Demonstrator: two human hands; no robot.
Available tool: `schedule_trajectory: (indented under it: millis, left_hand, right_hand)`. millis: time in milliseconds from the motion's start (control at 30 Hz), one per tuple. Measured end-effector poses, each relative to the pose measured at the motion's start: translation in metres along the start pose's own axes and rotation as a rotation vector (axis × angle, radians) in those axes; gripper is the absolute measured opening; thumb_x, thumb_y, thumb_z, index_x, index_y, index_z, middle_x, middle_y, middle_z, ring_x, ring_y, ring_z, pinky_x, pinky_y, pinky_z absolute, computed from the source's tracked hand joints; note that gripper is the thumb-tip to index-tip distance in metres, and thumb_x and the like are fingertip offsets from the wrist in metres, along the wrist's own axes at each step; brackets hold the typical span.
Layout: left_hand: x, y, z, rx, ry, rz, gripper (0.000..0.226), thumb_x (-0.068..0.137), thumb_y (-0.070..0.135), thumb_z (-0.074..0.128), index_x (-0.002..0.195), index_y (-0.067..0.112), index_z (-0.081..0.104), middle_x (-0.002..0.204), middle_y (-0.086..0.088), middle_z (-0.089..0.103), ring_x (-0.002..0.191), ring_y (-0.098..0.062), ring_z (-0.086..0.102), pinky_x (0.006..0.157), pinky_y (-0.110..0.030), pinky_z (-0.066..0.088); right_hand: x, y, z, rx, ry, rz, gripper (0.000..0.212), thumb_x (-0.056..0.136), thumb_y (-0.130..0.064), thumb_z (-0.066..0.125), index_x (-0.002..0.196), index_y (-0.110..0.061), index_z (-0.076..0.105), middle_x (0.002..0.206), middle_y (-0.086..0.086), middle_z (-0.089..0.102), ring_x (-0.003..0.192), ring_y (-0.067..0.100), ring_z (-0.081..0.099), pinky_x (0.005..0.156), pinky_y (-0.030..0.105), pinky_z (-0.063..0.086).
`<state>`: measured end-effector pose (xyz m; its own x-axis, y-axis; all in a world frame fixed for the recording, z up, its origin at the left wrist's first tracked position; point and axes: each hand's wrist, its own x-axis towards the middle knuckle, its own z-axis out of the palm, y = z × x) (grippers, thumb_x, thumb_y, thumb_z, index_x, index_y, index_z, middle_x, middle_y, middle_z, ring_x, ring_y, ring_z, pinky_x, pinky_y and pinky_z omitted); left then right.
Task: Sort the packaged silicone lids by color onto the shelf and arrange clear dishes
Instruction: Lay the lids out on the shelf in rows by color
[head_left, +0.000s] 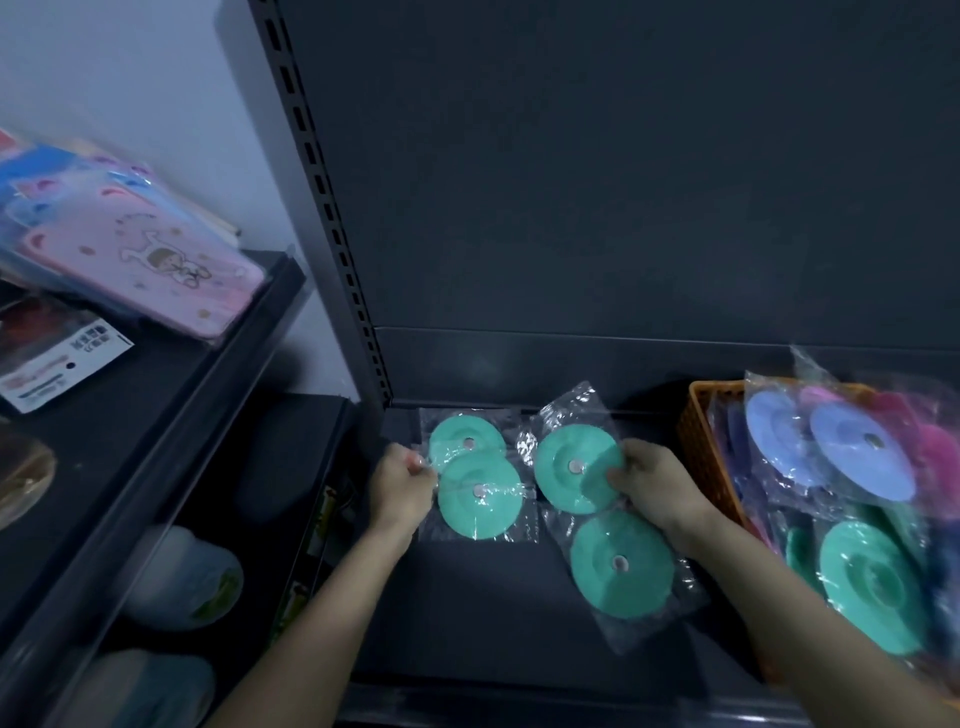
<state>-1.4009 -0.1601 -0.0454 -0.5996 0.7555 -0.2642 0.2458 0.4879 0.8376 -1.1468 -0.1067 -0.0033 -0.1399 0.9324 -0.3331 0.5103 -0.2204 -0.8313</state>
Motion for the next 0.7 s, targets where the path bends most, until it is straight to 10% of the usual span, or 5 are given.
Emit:
schedule_trajectory:
  millis: [200, 467, 700]
  left_hand:
    - [0.019, 0.009, 0.0, 0.015, 0.022, 0.011, 0.02, 0.085, -0.004, 0.054, 0.101, 0.008, 0.056, 0.095, -0.004, 0.06, 0.087, -0.019, 0.057, 0.073, -0.027, 0.046]
    - [0.033, 0.009, -0.006, -0.007, 0.027, 0.019, 0.019, 0.084, 0.024, 0.066, 0.093, 0.009, 0.062, 0.089, -0.003, 0.065, 0.084, -0.02, 0.061, 0.074, -0.029, 0.05]
    - [0.036, -0.007, -0.019, -0.047, -0.007, -0.013, 0.013, 0.083, 0.017, 0.068, 0.091, 0.012, 0.059, 0.095, -0.011, 0.067, 0.083, -0.025, 0.062, 0.075, -0.036, 0.054]
  right_hand:
    - [0.003, -0.008, -0.003, -0.311, 0.026, -0.204, 0.024, 0.084, -0.003, 0.057, 0.07, -0.022, 0.058, 0.072, 0.002, 0.064, 0.067, 0.02, 0.061, 0.062, 0.036, 0.049]
    - [0.0, -0.015, 0.003, 0.121, 0.054, -0.266, 0.024, 0.087, 0.003, 0.058, 0.094, -0.017, 0.068, 0.077, 0.001, 0.069, 0.069, 0.015, 0.067, 0.059, 0.03, 0.054]
    - [-0.009, -0.028, 0.036, 0.071, -0.311, -0.272, 0.03, 0.083, 0.013, 0.056, 0.099, -0.009, 0.069, 0.074, -0.007, 0.068, 0.064, 0.004, 0.059, 0.059, 0.018, 0.046]
